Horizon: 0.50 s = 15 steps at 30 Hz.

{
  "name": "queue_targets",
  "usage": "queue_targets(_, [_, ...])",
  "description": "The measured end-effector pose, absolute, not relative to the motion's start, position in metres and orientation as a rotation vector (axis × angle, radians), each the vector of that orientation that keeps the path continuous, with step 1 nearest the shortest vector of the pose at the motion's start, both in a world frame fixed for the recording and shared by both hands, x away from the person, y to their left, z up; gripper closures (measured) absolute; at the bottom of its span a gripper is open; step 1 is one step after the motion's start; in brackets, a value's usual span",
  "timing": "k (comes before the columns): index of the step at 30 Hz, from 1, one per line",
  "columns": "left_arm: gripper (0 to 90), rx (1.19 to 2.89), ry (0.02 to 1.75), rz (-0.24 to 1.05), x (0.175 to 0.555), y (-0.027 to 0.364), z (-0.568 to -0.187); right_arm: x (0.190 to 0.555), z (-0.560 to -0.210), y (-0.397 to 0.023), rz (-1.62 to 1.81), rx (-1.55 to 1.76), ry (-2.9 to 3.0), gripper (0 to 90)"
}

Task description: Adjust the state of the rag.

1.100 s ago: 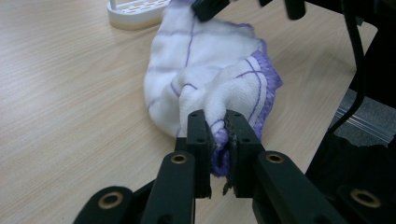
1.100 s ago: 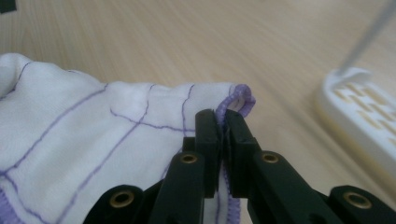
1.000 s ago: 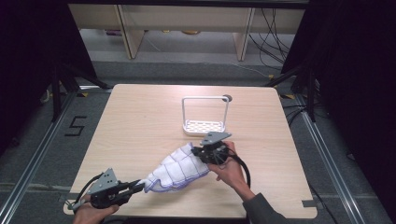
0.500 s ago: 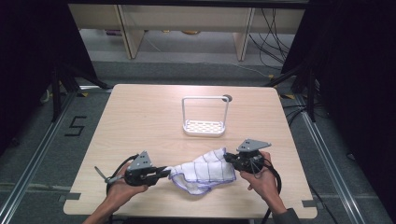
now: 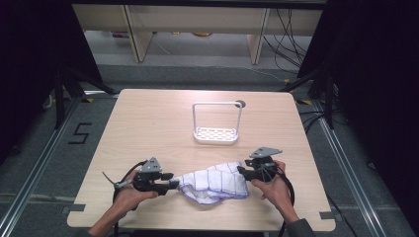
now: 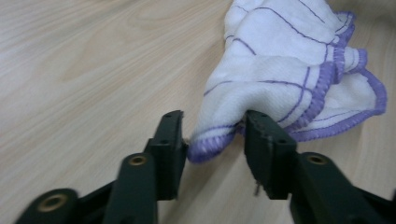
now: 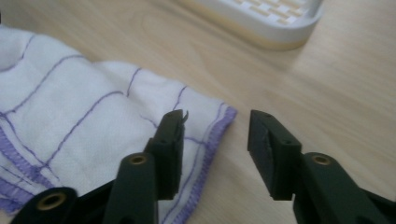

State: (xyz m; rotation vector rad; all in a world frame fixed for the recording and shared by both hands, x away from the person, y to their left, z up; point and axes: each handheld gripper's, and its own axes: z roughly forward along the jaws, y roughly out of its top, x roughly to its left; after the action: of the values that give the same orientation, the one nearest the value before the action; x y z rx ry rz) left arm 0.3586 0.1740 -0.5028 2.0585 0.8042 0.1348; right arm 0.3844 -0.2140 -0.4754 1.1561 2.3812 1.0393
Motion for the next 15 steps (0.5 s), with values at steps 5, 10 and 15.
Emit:
queue_targets(5, [47.5, 2.007, 0.777, 0.161, 0.345, 0.184, -0.48, 0.361, -0.46, -0.229, 1.12, 1.15, 2.37, 51.4])
queue_targets(10, [46.4, 2.006, 0.699, 0.144, 0.329, 0.163, -0.472, 0.34, -0.469, -0.23, 1.101, 1.152, 2.448, 52.0])
queue_targets(15, [45.9, 2.058, 0.65, 0.138, 0.327, 0.141, -0.475, 0.334, -0.474, -0.226, 1.102, 1.118, 2.479, 51.6])
